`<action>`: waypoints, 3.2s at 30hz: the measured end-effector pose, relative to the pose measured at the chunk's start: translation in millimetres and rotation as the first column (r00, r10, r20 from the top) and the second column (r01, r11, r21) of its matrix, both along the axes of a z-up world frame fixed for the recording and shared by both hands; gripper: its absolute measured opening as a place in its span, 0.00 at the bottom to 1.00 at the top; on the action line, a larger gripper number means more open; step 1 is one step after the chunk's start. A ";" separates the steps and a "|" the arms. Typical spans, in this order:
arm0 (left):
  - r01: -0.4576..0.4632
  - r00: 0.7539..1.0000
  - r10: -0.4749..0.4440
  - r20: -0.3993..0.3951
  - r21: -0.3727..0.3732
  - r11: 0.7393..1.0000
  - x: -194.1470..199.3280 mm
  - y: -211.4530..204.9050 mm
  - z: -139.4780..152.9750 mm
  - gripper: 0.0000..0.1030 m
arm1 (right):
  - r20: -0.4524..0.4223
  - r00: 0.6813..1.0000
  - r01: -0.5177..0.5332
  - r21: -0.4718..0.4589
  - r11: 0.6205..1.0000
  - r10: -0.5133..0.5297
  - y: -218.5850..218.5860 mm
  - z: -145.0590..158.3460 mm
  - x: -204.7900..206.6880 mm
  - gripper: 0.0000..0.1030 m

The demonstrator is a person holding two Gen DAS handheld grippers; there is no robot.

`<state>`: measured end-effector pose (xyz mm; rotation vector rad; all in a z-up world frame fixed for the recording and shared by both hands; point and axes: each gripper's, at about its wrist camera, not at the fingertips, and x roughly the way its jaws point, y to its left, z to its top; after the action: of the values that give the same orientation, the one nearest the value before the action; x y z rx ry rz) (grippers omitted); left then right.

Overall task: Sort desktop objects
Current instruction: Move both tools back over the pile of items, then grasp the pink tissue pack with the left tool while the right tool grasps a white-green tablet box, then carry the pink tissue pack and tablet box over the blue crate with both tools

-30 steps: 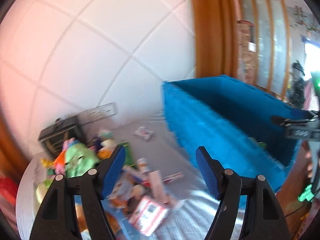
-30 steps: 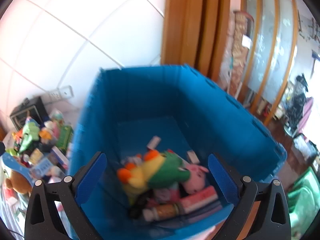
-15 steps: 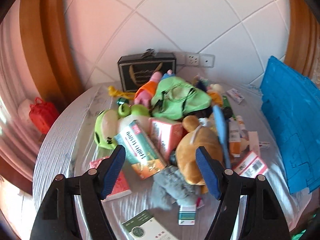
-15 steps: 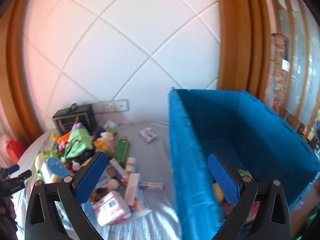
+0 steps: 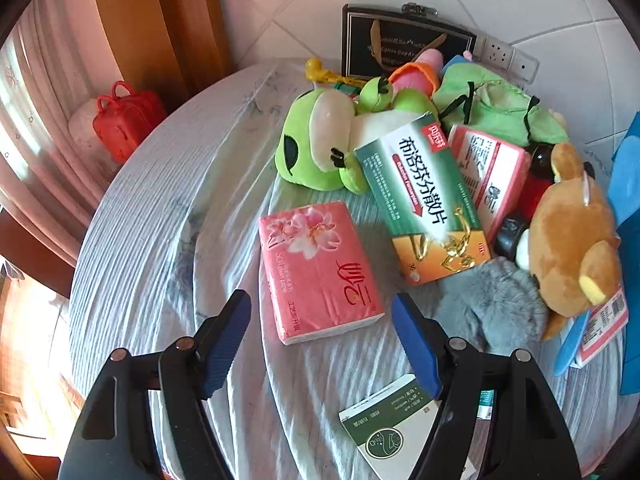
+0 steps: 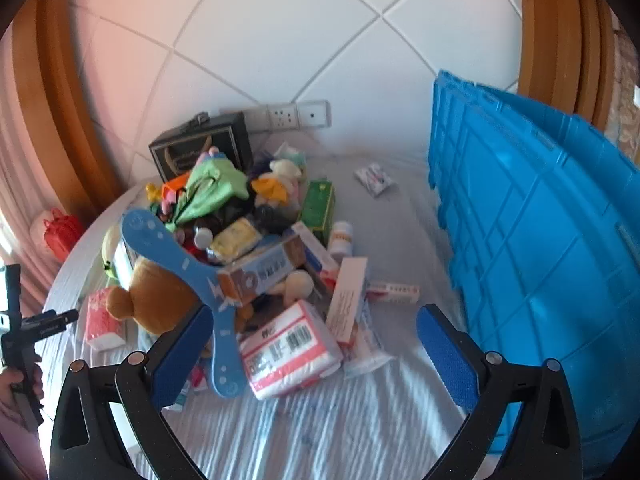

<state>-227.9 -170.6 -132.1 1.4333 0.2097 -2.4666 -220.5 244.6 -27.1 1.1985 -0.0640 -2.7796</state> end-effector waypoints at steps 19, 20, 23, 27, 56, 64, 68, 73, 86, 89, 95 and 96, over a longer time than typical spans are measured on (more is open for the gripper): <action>0.015 0.989 -0.020 0.146 0.039 0.999 -68.4 -21.5 -71.2 0.85 | 0.320 0.947 0.032 0.007 0.999 -0.033 -37.4 -105.9 -0.2 1.00; 0.028 0.990 -0.033 0.135 0.039 0.999 -66.3 -21.8 -71.2 0.86 | 0.330 0.944 0.023 0.003 1.000 -0.023 -43.3 -109.2 -0.3 1.00; 0.041 0.990 -0.050 0.129 0.073 0.996 -64.8 -28.2 -78.0 0.93 | 0.365 0.931 -0.022 -0.007 1.000 0.023 -69.8 -123.2 -1.5 1.00; -0.003 0.991 -0.023 0.132 0.191 0.982 -58.7 -42.9 -81.8 0.89 | 0.404 0.910 -0.090 -0.032 0.995 0.095 -110.3 -140.2 -2.8 1.00; 0.254 0.942 -0.261 0.209 0.059 0.965 -33.6 -10.7 -101.2 0.90 | 0.543 0.831 -0.101 -0.069 0.993 0.122 -233.8 -210.0 -9.1 0.68; 0.289 0.945 -0.295 0.141 0.058 0.955 3.4 -11.9 -76.9 0.87 | 0.529 0.839 -0.110 -0.058 0.992 0.124 -236.7 -209.0 -4.8 0.39; 0.305 0.950 -0.307 0.051 0.036 0.952 27.0 -11.3 -45.3 0.87 | 0.496 0.859 -0.114 -0.058 0.992 0.128 -233.3 -196.3 1.8 0.36; 0.333 0.943 -0.332 -0.040 0.022 0.943 53.9 6.4 -6.2 0.87 | 0.439 0.889 -0.110 -0.076 0.991 0.132 -223.4 -171.9 11.7 0.35; 0.498 0.845 -0.491 -0.213 -0.021 0.867 60.6 82.8 60.6 0.87 | 0.217 0.973 -0.040 -0.151 0.988 0.073 -166.0 -87.8 38.4 0.35; 0.528 0.819 -0.519 -0.245 -0.033 0.849 62.9 112.7 76.1 0.87 | 0.146 0.988 -0.027 -0.152 0.988 0.049 -138.8 -56.1 45.0 0.35; 0.556 0.778 -0.541 -0.320 -0.051 0.830 59.1 188.4 113.1 0.87 | 0.000 1.000 -0.021 -0.114 0.993 0.022 -78.8 4.5 57.8 0.35; 0.560 0.770 -0.543 -0.335 -0.053 0.827 59.4 204.1 121.6 0.87 | -0.026 0.999 -0.027 -0.106 0.994 0.025 -64.8 17.4 58.8 0.35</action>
<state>-168.5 33.6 -10.5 1.1989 -0.1104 -3.2114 -161.7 179.8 -9.8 1.1309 -0.1898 -2.7303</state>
